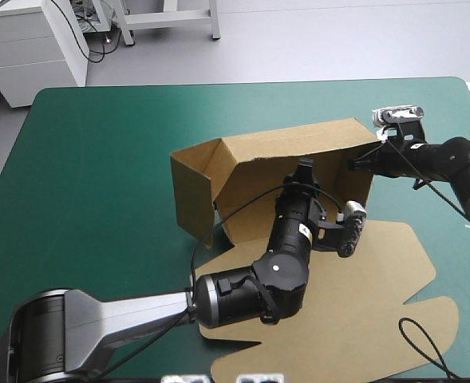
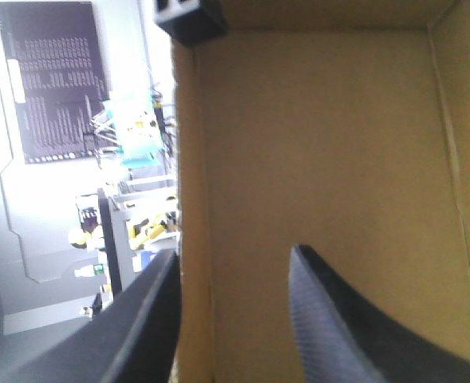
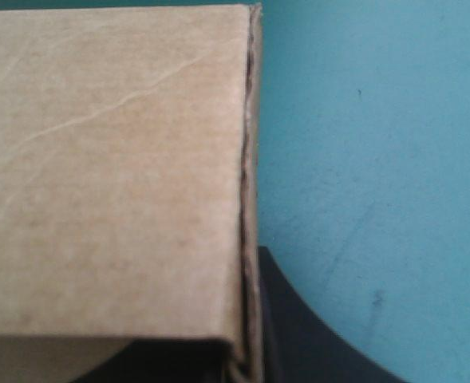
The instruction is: Fold the box
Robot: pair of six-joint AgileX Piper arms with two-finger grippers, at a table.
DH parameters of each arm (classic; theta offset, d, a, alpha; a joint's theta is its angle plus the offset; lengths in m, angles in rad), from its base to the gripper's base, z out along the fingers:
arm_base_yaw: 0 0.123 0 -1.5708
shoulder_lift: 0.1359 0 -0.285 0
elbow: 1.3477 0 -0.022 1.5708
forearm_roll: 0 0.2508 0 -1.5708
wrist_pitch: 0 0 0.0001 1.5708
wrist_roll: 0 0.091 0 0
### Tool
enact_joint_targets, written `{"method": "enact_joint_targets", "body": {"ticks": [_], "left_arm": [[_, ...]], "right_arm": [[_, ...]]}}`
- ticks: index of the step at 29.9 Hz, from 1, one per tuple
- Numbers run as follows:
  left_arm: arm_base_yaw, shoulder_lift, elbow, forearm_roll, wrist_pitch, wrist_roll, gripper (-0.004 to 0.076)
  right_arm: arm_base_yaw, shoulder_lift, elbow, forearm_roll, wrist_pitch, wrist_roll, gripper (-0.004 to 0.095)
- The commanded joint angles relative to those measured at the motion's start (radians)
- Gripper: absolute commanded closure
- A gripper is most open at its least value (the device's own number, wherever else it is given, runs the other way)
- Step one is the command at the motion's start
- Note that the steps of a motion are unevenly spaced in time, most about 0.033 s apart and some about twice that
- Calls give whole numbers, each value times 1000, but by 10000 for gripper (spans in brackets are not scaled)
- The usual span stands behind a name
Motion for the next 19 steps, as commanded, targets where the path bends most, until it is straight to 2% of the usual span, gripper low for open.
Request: {"method": "enact_joint_targets", "body": {"ticks": [1, 5, 10, 15, 19], "left_arm": [[-46, -94, -25, 133, 5, -87, 435], [-56, -155, -25, 196, -17, -193, 489], [3, -269, -25, 200, -84, -268, 728], [134, -377, -25, 172, -109, -334, 724], [306, -472, -31, -22, -162, -330, 724]], "right_arm": [[-2, 19, 3, -39, 29, 22, 911], [-2, 19, 2, -39, 33, 22, 911], [7, 19, -5, -22, 55, 22, 911], [60, 19, -68, -47, 88, 70, 909], [117, 19, -153, -111, 114, 183, 908]]}}
